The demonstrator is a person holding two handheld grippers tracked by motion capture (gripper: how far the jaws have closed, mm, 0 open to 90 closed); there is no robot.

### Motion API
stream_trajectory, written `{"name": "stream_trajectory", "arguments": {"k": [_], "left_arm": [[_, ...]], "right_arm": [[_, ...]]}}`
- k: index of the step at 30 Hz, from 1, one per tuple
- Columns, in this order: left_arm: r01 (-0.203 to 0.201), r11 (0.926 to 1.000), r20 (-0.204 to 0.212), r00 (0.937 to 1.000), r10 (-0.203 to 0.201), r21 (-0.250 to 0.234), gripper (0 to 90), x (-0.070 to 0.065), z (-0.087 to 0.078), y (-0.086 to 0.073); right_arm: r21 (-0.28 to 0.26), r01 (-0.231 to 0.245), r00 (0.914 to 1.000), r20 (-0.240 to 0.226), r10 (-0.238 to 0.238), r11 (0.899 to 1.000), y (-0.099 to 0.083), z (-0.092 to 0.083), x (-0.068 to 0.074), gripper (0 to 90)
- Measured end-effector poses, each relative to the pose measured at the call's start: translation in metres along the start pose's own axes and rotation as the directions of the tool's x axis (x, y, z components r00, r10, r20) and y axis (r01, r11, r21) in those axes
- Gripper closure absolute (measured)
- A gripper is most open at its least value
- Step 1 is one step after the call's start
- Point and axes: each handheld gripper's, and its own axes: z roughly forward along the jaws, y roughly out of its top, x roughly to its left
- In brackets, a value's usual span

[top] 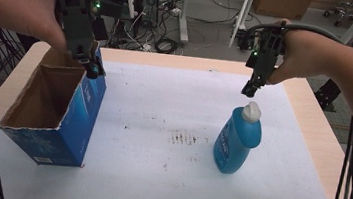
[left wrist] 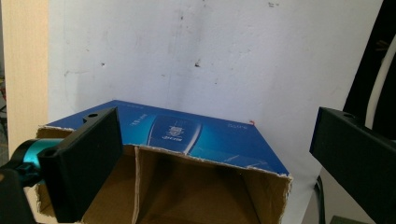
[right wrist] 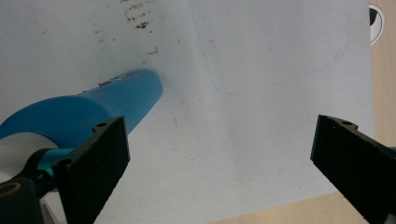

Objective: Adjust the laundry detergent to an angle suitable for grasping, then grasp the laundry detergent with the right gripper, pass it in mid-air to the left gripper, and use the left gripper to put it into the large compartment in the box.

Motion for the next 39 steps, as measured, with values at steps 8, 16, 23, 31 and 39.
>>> {"name": "stream_trajectory", "arguments": {"k": [8,16,23,31,39], "left_arm": [[0.007,1.0,0.008,0.9999,-0.007,0.002,2.5,-0.001,0.002,-0.001],[0.01,0.9999,0.002,0.9999,-0.01,-0.004,2.5,-0.003,-0.001,-0.002],[0.015,0.9999,0.0,0.9999,-0.015,-0.007,2.5,-0.006,-0.002,0.0],[0.005,1.0,0.004,1.0,-0.005,-0.005,2.5,-0.006,-0.001,0.002],[0.004,1.0,-0.004,1.0,-0.004,0.0,2.5,-0.005,0.001,0.002]], "right_arm": [[-0.003,-0.003,1.0,-0.008,0.003,1.0,0.0,0.0,-0.002,3.6],[-0.01,-0.003,1.0,0.001,0.003,1.0,-0.001,-0.002,-0.001,3.6],[-0.016,-0.004,1.0,0.006,0.004,1.0,-0.006,-0.005,-0.001,3.6],[-0.029,-0.028,0.9988,0.039,0.029,0.999,-0.007,-0.005,0.002,3.6],[-0.046,-0.088,0.9925,0.081,0.091,0.995,-0.02,-0.006,0.005,3.6]]}}
